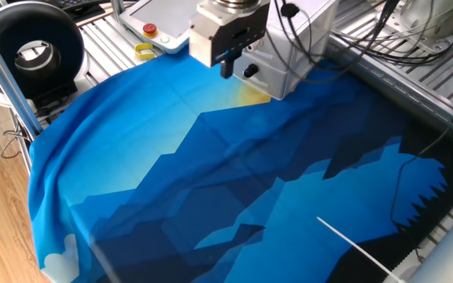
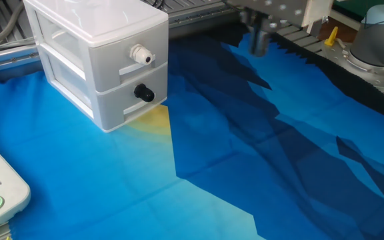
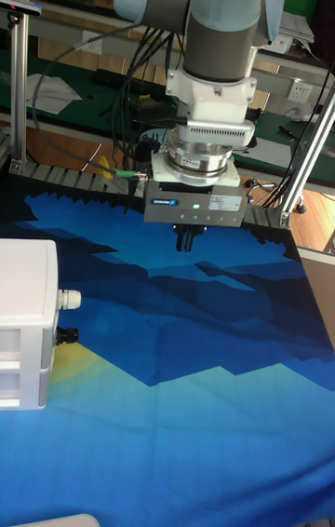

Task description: Grasp the handle and close the drawer

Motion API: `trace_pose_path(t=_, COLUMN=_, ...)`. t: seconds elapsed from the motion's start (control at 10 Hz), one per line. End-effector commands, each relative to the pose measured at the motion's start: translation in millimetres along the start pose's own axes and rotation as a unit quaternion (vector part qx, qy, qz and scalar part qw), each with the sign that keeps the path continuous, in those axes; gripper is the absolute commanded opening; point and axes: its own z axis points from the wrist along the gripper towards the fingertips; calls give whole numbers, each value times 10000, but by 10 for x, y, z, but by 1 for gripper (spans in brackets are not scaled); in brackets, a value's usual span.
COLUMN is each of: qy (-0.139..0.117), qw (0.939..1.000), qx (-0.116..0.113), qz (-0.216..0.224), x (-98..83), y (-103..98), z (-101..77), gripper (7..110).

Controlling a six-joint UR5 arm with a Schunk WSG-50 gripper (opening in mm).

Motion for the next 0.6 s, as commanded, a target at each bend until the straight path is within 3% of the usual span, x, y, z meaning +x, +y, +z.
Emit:
trace_pose_path(t=0.0, qy=-304, qw=9934, qx=-457, qz=1006, x=-181, y=204, z=41, gripper=7)
trace_pose_path(t=0.1, qy=-261, qw=9942, qx=-165, qz=1026, x=-57, y=173, z=92, gripper=7)
trace_pose_path(t=0.2, qy=-290, qw=9944, qx=-28, qz=1013, x=40, y=209, z=139, gripper=7)
trace_pose_path(t=0.3, qy=-512, qw=9934, qx=-37, qz=1026, x=22, y=290, z=156, gripper=7)
trace_pose_path(t=0.5, qy=-541, qw=9937, qx=-74, qz=975, x=71, y=312, z=96, gripper=7)
